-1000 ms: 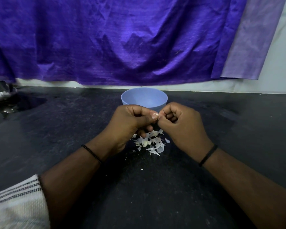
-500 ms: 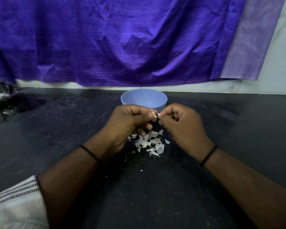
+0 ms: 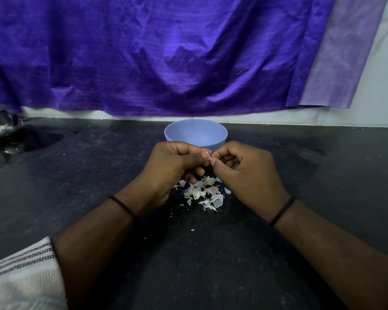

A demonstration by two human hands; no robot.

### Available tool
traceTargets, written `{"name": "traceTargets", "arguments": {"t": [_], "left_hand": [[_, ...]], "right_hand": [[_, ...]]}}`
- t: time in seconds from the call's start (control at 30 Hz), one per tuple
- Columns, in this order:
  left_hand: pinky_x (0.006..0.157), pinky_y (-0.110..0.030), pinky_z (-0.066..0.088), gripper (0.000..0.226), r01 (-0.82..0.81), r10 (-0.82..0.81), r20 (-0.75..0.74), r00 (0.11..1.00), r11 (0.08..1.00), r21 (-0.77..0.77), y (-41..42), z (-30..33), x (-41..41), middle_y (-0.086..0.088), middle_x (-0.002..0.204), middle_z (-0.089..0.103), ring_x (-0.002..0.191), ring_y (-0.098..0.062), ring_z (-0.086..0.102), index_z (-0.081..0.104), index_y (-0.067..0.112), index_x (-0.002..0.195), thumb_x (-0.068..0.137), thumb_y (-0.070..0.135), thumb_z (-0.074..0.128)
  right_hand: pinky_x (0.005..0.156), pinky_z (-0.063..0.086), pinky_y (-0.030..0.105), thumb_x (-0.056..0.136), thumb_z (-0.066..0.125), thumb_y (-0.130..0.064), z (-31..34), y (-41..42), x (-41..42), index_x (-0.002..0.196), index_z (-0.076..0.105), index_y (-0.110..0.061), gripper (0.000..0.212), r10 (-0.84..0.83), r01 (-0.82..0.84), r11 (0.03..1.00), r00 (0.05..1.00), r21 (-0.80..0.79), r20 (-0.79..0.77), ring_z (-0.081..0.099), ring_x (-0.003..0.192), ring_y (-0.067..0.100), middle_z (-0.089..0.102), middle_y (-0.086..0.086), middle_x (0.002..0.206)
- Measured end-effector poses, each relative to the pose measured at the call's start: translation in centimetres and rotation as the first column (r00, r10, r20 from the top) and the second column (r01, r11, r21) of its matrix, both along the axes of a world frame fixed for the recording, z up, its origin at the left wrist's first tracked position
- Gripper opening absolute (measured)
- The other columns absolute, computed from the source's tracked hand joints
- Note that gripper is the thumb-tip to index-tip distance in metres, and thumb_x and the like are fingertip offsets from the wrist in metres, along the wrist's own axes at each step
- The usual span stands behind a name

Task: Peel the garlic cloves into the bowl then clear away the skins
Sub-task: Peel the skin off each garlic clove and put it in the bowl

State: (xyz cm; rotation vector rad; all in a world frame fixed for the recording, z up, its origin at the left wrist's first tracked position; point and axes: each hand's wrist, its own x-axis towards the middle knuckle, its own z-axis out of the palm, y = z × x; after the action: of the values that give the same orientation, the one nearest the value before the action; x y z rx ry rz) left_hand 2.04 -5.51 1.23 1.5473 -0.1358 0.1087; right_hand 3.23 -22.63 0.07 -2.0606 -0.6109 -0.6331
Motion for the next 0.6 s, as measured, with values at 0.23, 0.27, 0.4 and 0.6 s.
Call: {"name": "traceTargets", "arguments": {"t": [0.23,0.27,0.4,0.6], "left_hand": [[0.046,-0.02,0.047,0.011,0.019,-0.019,-0.005,1.0,0.999,-0.035,-0.48,-0.33,-0.03,-0.016,0.075,0.07,0.056,-0.014,0.057,0.073,-0.006,0.094,0.087,-0.002,0.065],[0.046,-0.02,0.047,0.012,0.021,-0.021,-0.008,1.0,0.999,-0.036,-0.53,-0.39,0.02,-0.016,0.074,0.069,0.056,-0.014,0.057,0.073,-0.007,0.095,0.087,-0.002,0.065],[0.046,-0.019,0.047,0.011,0.032,-0.032,-0.015,0.999,0.999,-0.028,-0.47,-0.36,0.08,-0.012,0.069,0.069,0.055,-0.013,0.057,0.073,-0.007,0.094,0.087,-0.003,0.065],[0.048,-0.02,0.049,0.008,0.046,-0.046,-0.013,0.999,0.999,-0.018,-0.31,-0.17,-0.03,-0.01,0.068,0.069,0.056,-0.012,0.057,0.073,-0.005,0.089,0.087,-0.003,0.066]], "right_hand": [[0.059,0.054,0.036,0.077,0.071,-0.013,0.09,0.19,-0.19,0.075,0.069,-0.017,0.005,-0.005,0.009,0.998,0.998,-0.063,0.066,0.061,0.063,0.01,0.065,-0.008,0.067],[0.058,0.053,0.036,0.077,0.07,-0.014,0.12,0.19,-0.14,0.074,0.068,-0.017,0.005,-0.007,0.012,0.998,0.997,-0.068,0.078,0.06,0.062,0.011,0.064,-0.008,0.066],[0.055,0.05,0.034,0.076,0.071,-0.018,0.13,0.26,0.02,0.071,0.067,-0.017,0.006,-0.02,0.033,0.995,0.991,-0.096,0.13,0.057,0.059,0.01,0.061,-0.008,0.063],[0.051,0.043,0.013,0.077,0.074,-0.009,0.17,0.49,0.04,0.072,0.071,-0.014,0.008,0.009,-0.008,1.0,1.0,0.019,-0.015,0.057,0.056,0.004,0.065,-0.006,0.061]]}}
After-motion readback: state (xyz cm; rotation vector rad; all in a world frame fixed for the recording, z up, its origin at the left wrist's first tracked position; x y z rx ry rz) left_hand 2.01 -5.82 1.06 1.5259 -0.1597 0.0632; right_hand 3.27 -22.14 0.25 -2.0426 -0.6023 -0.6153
